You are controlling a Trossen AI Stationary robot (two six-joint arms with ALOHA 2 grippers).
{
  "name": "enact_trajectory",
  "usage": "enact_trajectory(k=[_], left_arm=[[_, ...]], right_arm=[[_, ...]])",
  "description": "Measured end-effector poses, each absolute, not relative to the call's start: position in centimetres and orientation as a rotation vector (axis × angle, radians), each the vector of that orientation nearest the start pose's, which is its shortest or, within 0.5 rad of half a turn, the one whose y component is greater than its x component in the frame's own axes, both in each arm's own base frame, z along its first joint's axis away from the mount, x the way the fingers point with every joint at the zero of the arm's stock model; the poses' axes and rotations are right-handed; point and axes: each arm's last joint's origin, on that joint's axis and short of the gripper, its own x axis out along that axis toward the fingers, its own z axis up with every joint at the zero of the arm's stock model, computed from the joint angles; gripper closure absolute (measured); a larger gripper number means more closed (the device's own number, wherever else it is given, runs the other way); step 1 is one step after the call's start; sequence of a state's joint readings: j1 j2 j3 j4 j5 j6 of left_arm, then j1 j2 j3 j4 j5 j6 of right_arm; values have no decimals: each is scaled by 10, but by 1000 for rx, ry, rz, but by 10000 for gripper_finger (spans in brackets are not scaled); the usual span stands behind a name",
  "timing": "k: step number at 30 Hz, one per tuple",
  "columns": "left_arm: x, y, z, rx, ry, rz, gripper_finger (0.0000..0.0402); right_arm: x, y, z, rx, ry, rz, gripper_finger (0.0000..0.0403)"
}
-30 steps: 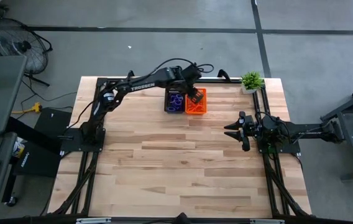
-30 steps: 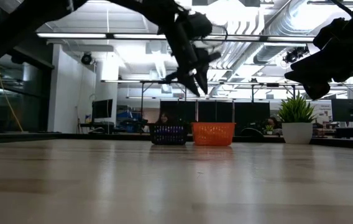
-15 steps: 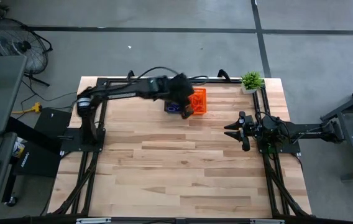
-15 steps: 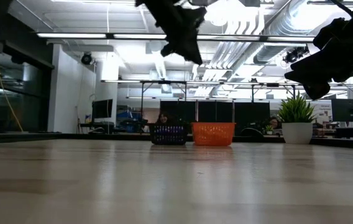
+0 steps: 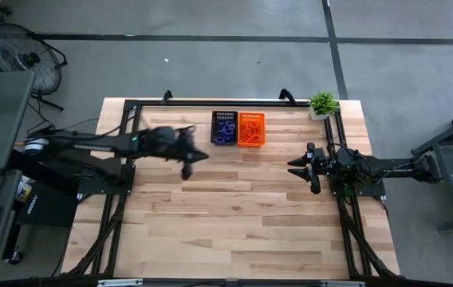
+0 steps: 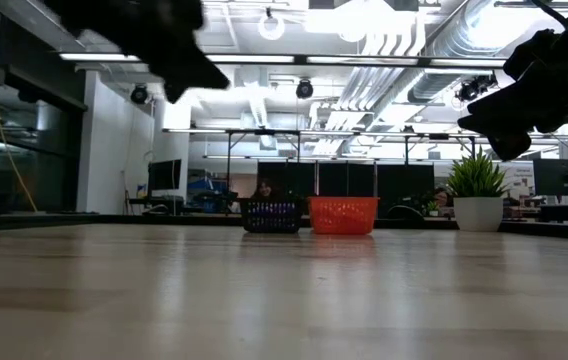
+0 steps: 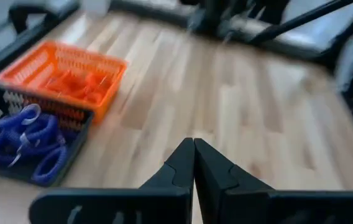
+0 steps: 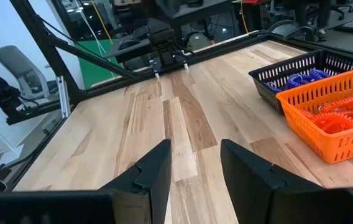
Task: Sort spring keychains
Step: Return to Home Position
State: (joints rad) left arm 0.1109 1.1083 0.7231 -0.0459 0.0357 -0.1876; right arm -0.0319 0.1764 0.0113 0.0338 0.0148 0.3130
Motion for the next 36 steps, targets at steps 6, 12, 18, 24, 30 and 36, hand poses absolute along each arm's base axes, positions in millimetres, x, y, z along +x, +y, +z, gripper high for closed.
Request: enact_trajectory(k=[6, 12, 18, 24, 30, 36], left_arm=[[181, 10, 249, -200, 264, 53, 401], [141, 8, 236, -199, 147, 45, 401], [114, 7, 226, -239, 80, 51, 401], [97, 5, 215, -238, 16, 8, 402], [92, 3, 197, -241, 42, -42, 401], [91, 3, 181, -179, 88, -19, 401]], right_arm=[[107, -4, 156, 314, 123, -67, 269], [107, -4, 156, 314, 123, -67, 269], [107, -4, 156, 313, 123, -67, 269], [107, -4, 156, 313, 123, -67, 269], [107, -4, 156, 313, 123, -67, 269], [107, -4, 156, 313, 123, -67, 269]])
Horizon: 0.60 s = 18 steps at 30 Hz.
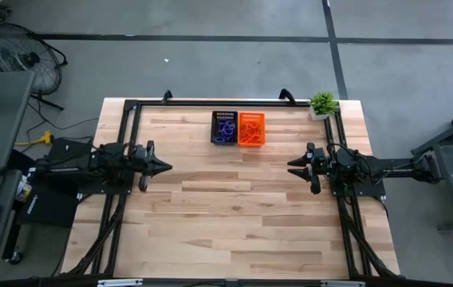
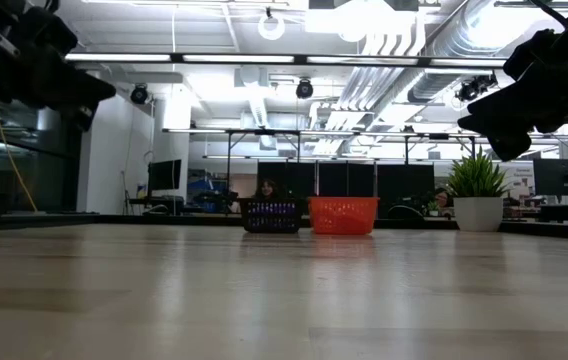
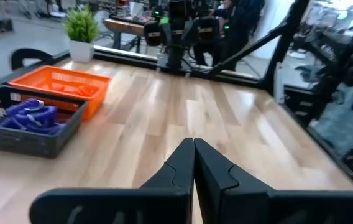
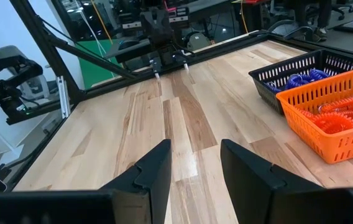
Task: Sort spring keychains
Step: Return to Home Position
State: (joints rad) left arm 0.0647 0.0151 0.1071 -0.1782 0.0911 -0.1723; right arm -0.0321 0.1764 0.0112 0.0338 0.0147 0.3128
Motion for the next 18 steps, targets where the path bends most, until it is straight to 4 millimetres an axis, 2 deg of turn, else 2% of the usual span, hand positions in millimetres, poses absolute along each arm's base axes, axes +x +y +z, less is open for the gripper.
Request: enact_trajectory(k=[18], left_arm=[[94, 6, 173, 11, 63, 51, 401]], right_arm=[[107, -4, 156, 313, 123, -67, 269]])
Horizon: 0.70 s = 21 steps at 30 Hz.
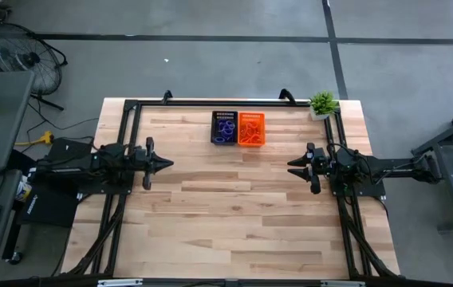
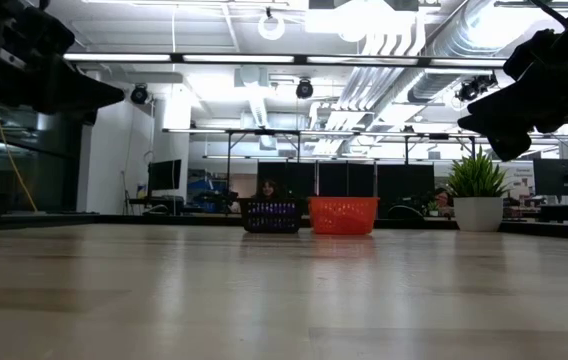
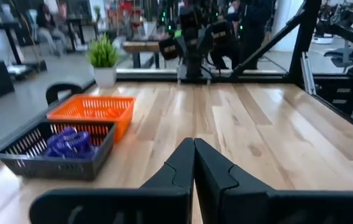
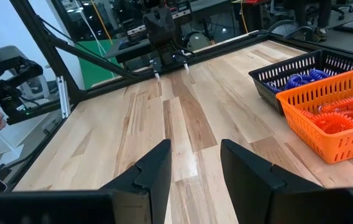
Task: Sort spring keychains
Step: Return to Home Position
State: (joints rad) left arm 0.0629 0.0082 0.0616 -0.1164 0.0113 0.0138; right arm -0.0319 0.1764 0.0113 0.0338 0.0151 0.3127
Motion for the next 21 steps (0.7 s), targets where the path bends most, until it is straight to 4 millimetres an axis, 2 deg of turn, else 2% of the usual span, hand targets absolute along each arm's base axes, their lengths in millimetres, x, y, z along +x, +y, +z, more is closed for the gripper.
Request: enact_trajectory(k=[5, 21], left_arm=[[98, 6, 166, 22, 10, 54, 401], [98, 6, 167, 22, -7, 51, 401]], right_arm=[[107, -4, 156, 313, 123, -67, 269], [107, -4, 156, 314, 123, -67, 269]])
